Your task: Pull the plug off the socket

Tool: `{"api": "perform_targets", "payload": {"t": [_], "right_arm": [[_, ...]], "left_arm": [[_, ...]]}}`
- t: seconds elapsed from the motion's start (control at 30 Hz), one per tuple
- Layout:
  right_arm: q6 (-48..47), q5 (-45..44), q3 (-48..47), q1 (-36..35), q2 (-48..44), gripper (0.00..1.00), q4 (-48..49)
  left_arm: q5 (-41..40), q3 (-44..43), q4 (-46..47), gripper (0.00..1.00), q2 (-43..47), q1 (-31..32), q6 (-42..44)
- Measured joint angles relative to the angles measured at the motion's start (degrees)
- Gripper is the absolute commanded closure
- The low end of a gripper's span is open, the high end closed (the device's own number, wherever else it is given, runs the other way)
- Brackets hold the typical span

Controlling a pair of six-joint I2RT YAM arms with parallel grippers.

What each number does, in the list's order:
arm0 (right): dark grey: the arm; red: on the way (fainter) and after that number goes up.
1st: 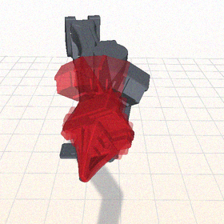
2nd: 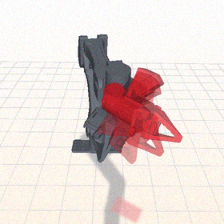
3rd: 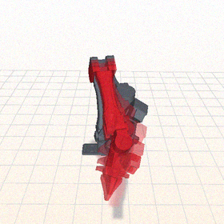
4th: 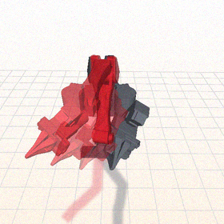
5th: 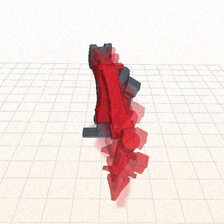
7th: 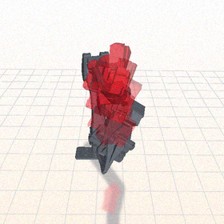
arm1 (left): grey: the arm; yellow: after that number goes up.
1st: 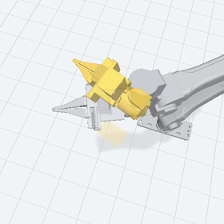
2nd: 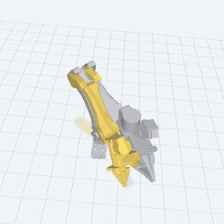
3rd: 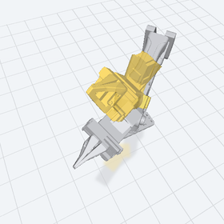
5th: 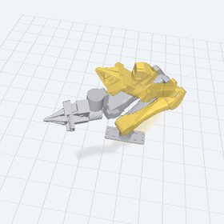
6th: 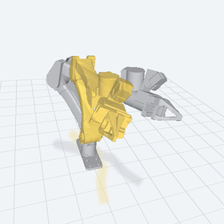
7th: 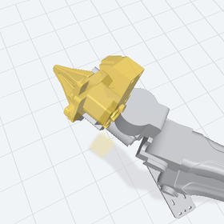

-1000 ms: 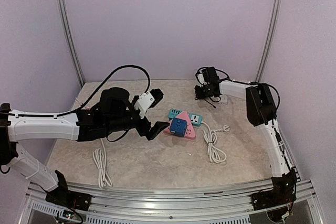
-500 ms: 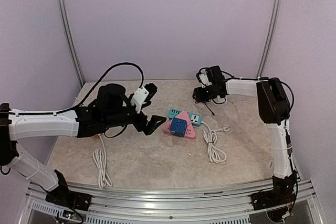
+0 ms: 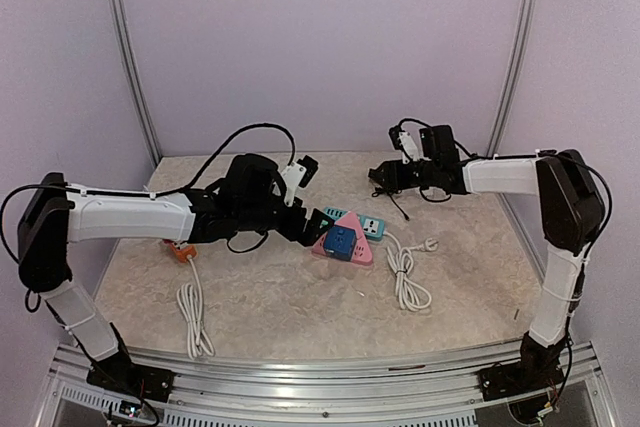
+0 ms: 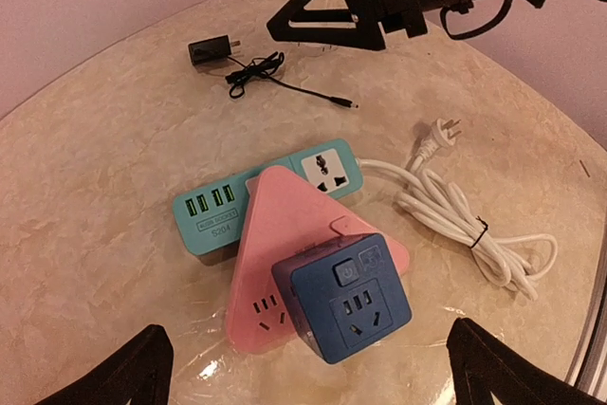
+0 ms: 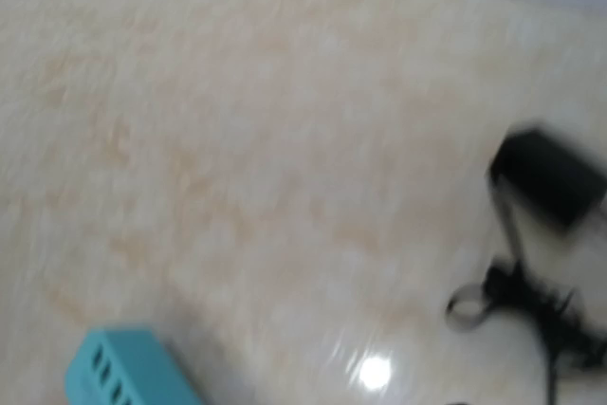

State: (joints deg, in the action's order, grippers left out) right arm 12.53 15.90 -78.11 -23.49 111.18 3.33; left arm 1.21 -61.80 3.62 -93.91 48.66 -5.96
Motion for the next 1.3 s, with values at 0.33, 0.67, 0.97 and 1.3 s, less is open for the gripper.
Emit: {"api": "perform_targets", "payload": {"t": [0.33, 0.67, 0.97, 1.3], "right_arm": [[6.60, 4.81, 16.31, -0.24, -1.57, 0.40, 13.60], [10.14, 6.25, 21.18, -1.77, -1.57, 0.40, 23.34], [10.73, 6.45, 21.73, -2.56, -1.57, 0.40, 25.53], [7.74, 3.91, 20.94, -9.18, -1.57, 0.39, 21.05]], "left_arm": [[-3.85, -12.66, -5.20, 0.01, -13.92, 4.72, -3.34], [-7.41, -19.50, -11.43, 0.08, -21.88, 6.56, -4.68], [-12.87, -20.63, -16.00, 0.47, -24.02, 6.93, -5.62], [-14.32, -14.12, -15.65, 0.58, -19.10, 6.75, -6.27]]}}
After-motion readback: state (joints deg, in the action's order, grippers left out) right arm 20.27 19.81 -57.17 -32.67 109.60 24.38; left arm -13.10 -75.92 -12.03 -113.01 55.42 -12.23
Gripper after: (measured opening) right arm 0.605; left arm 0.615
